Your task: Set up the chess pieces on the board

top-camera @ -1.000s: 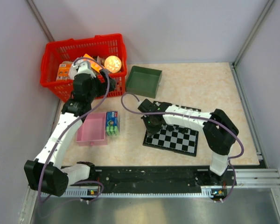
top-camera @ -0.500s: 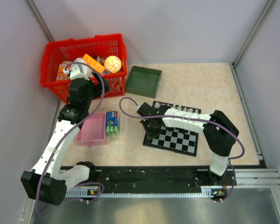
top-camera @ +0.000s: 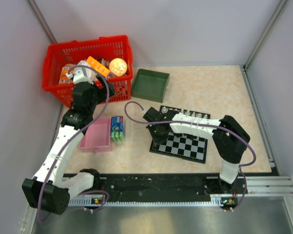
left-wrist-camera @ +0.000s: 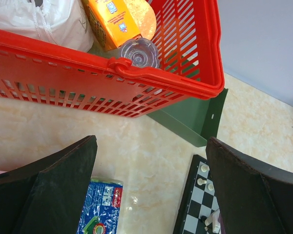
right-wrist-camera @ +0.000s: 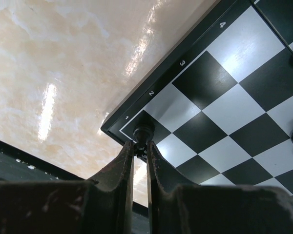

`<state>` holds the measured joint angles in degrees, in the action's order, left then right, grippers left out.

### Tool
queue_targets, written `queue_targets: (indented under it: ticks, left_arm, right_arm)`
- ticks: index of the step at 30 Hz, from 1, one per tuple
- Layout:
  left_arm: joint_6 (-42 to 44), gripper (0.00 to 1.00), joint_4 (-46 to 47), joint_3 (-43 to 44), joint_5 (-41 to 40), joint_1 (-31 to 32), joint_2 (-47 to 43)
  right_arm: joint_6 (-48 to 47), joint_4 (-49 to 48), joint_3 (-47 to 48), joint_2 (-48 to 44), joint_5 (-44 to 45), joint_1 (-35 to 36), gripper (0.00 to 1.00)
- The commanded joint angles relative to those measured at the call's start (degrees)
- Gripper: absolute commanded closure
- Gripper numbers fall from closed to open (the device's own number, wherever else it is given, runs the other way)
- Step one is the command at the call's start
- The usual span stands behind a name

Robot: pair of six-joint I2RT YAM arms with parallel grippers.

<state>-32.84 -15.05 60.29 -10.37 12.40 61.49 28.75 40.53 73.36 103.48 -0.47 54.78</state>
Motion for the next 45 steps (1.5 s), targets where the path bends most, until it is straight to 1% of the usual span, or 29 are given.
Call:
queue_targets:
  ticks: [1, 11, 13, 21, 28, 31, 35, 36, 39, 41, 45]
  left_arm:
    - [0.0, 0.02, 2.6, -0.3, -0.4, -0.3, -0.3]
    - [0.1, 0.02, 2.6, -0.4, -0.4, -0.3, -0.6]
    - [0.0, 0.02, 2.6, -0.4, -0.3, -0.3, -0.4]
    - [-0.1, 0.02, 2.6, -0.3, 0.0, -0.3, -0.2]
    - [-0.5, 0.02, 2.7, -0.4, 0.4, -0.3, -0.1]
    - [-0.5, 0.02, 2.7, -0.4, 0.2, -0.3, -0.1]
    - [-0.4, 0.02, 2.8, -0.4, 0.3, -0.3, -0.1]
    - [-0.4, 0.02, 2.8, -0.4, 0.4, -0.3, -0.1]
    - [-0.3, 0.02, 2.8, -0.3, 0.4, -0.3, 0.1]
    - [-0.2, 0.02, 2.8, -0.3, 0.3, -0.3, 0.0]
    - [-0.3, 0.02, 2.7, -0.4, 0.3, -0.3, -0.1]
  right_arm:
    - [0.4, -2.3, -0.5, -1.4, 2.1, 0.9, 0.96]
    - [0.3, -2.3, -1.6, -2.2, 1.3, 1.1, 0.96]
    - [0.3, -2.2, -1.8, -2.7, 0.8, 1.1, 0.97]
    - [0.3, -2.0, -2.2, -3.0, 0.7, 1.1, 0.99]
    - [0.2, -2.2, -2.4, -2.6, 0.7, 1.0, 0.98]
    - [0.2, -2.2, -2.3, -2.8, 0.6, 1.1, 0.94]
    - [0.0, -2.4, -2.0, -2.8, 0.7, 1.1, 0.84]
    - [0.0, -2.4, -1.7, -2.7, 0.7, 1.1, 0.8]
    - [0.3, -2.3, -0.9, -3.4, 0.6, 1.1, 0.64]
    - [0.2, -2.3, -0.4, -3.8, 0.7, 1.0, 0.56]
    - [-0.2, -2.4, 0.3, -5.0, 0.7, 1.0, 0.53]
